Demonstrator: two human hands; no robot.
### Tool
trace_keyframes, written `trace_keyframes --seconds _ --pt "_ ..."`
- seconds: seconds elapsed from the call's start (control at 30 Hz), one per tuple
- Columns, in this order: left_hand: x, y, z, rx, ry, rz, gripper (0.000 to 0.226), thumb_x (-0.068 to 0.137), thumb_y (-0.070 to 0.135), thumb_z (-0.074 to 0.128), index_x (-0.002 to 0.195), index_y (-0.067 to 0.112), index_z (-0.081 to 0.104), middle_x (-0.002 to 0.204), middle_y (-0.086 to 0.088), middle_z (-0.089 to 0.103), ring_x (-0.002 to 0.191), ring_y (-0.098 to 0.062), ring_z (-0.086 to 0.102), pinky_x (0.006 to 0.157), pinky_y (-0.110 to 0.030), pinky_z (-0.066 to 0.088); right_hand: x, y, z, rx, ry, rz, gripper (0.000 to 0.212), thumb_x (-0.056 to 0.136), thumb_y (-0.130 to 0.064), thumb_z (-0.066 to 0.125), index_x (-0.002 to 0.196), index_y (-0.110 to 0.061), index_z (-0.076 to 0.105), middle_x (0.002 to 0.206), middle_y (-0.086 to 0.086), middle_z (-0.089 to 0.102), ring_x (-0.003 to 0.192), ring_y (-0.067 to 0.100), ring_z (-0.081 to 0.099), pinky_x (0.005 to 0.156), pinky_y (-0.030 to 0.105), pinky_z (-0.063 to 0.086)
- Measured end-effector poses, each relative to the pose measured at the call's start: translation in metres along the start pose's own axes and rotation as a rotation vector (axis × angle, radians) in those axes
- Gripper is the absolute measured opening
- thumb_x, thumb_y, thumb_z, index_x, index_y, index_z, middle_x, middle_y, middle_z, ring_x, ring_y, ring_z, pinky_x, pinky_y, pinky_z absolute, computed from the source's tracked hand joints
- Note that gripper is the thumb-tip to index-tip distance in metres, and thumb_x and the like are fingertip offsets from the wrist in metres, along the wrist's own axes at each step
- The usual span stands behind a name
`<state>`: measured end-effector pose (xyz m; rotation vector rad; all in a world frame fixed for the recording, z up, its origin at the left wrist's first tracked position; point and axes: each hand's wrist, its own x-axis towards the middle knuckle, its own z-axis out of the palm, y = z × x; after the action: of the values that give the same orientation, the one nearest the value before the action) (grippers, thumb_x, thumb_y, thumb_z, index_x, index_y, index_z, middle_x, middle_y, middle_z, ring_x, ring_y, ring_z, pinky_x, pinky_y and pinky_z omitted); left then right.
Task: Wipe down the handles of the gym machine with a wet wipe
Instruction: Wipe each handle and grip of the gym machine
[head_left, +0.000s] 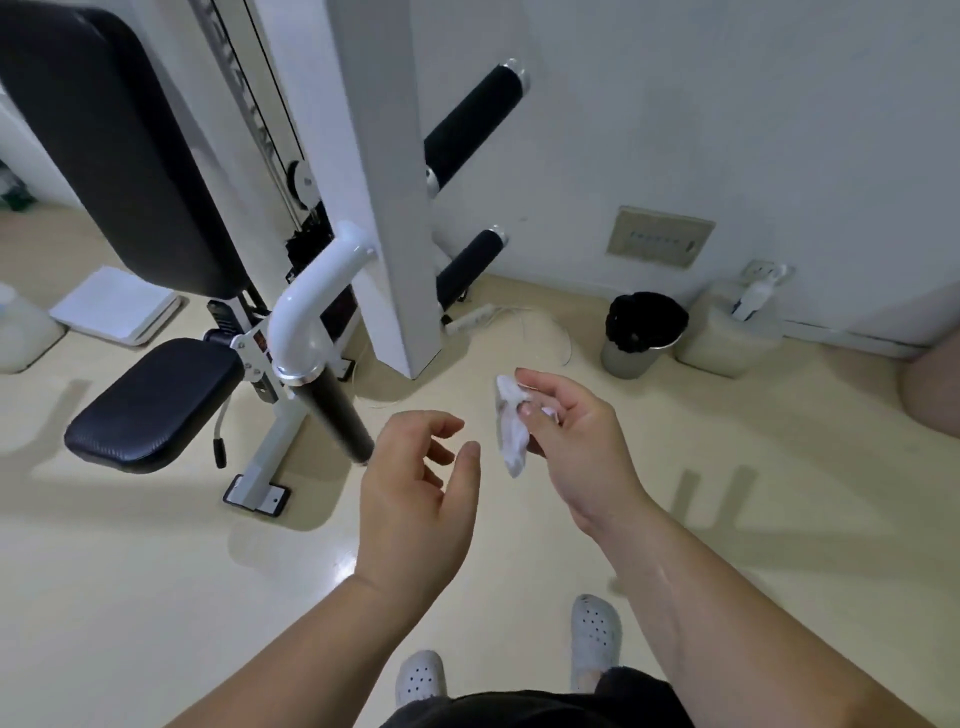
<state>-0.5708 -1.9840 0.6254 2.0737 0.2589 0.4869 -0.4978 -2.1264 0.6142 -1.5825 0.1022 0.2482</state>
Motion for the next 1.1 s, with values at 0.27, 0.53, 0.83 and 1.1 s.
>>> trace_keyframes --seconds 0.27,0.53,0.83,1.1 --pt "0.036 0.041 0.075 0.245 0.179 -0.033 0.031 0.088 0.019 0.075 0.118 0.019 0.067 0.126 0.006 0.051 0.113 -0.015 0.055 0.091 -0.034 0.053 0.061 -0.030 -0.083 0.060 -0.209 -0.055 0.015 0.094 -0.011 0.072 0.092 -0.026 0.075 0.089 0.005 0.076 0.080 0.012 0.068 0.078 0.023 0.055" --pt "0.046 0.051 0.083 0.205 0.518 -0.258 0.024 0.088 0.019 0.073 0.111 0.021 0.064 0.117 0.003 0.047 0.096 -0.008 0.055 0.092 -0.039 0.052 0.107 -0.056 -0.087 -0.113 -0.305 -0.278 0.026 0.096 -0.014 0.069 0.081 -0.036 0.069 0.062 -0.020 0.065 0.063 -0.002 0.057 0.065 0.013 0.046" --pt "0.053 0.015 0.085 0.285 0.523 -0.068 0.029 0.084 0.025 0.076 0.112 0.021 0.076 0.160 -0.014 0.022 0.148 -0.024 0.030 0.114 -0.051 0.040 0.141 -0.071 -0.057 -0.271 -0.187 -0.380 0.022 0.097 -0.020 0.065 0.111 -0.031 0.076 0.077 -0.026 0.070 0.077 0.002 0.066 0.071 0.018 0.049" --pt "0.078 -0.003 0.075 0.148 0.528 0.019 0.013 0.084 0.018 0.078 0.096 0.016 0.080 0.163 -0.025 0.024 0.155 -0.026 0.022 0.119 -0.036 0.034 0.157 -0.076 -0.043 -0.352 -0.173 -0.444 0.021 0.097 -0.022 0.066 0.109 -0.037 0.075 0.089 -0.018 0.073 0.089 0.008 0.067 0.081 0.034 0.057"
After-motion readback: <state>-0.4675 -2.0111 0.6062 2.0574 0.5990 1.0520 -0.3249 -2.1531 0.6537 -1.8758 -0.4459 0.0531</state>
